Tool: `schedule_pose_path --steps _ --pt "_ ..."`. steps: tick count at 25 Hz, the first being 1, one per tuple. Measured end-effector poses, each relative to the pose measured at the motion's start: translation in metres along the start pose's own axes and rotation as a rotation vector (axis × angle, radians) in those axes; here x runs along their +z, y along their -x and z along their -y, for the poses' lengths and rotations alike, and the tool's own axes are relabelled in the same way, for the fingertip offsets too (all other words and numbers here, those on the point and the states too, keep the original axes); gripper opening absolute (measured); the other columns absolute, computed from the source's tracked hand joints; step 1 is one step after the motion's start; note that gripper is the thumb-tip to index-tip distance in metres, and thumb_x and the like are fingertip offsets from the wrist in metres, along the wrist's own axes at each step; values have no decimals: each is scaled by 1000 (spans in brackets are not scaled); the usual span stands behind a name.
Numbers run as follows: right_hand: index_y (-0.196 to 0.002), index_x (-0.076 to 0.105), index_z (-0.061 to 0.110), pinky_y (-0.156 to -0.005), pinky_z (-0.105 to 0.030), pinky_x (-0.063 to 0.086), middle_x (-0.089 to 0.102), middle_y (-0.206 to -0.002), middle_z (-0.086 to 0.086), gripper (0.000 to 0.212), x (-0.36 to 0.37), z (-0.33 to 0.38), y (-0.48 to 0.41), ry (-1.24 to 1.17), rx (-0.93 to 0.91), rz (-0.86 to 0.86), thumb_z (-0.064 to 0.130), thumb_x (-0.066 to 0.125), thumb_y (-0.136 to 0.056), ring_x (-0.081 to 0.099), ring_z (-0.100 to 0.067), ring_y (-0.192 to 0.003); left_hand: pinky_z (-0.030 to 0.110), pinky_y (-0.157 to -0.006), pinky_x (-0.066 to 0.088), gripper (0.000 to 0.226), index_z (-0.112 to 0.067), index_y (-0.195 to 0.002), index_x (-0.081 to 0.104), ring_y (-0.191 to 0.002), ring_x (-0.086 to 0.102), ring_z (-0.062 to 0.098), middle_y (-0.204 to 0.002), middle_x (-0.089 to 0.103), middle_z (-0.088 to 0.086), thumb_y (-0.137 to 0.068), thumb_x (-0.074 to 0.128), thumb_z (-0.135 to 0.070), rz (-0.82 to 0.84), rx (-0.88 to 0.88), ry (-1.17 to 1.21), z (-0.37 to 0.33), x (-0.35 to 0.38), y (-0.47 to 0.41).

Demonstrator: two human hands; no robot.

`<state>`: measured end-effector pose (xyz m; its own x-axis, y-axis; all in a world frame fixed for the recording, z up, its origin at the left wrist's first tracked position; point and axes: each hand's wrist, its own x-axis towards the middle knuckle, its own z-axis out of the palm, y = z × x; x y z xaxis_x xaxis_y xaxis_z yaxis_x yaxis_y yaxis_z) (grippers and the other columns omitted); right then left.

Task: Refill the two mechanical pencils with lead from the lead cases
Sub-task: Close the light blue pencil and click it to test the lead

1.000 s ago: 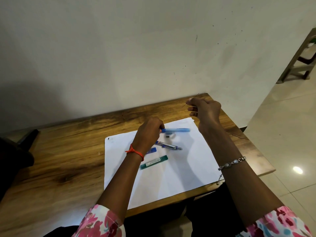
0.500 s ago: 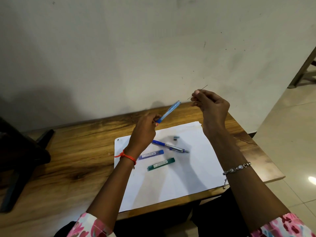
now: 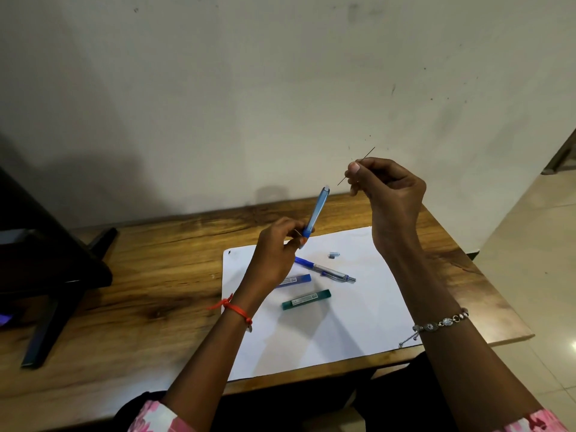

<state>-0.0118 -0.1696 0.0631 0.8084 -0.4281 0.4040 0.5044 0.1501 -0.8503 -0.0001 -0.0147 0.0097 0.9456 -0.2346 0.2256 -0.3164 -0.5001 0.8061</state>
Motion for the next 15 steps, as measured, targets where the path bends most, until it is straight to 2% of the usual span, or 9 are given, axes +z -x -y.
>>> schedule_pose_path --steps 5,15 --pt "-81 69 12 -57 -22 50 71 -66 11 10 1 2 3 66 -23 41 2 70 -77 66 -13 -69 3 -68 43 24 -5 -104 65 -85 54 11 -101 61 6 -84 55 4 0 7 -3 1 3 -2" --pt "-79 70 15 -61 -18 49 71 -66 16 10 -1 -3 2 188 -24 97 6 73 -75 65 -9 -72 -1 -69 41 26 -4 -108 65 -87 54 12 -107 62 12 -85 56 4 18 16 -31 4 6 -3"
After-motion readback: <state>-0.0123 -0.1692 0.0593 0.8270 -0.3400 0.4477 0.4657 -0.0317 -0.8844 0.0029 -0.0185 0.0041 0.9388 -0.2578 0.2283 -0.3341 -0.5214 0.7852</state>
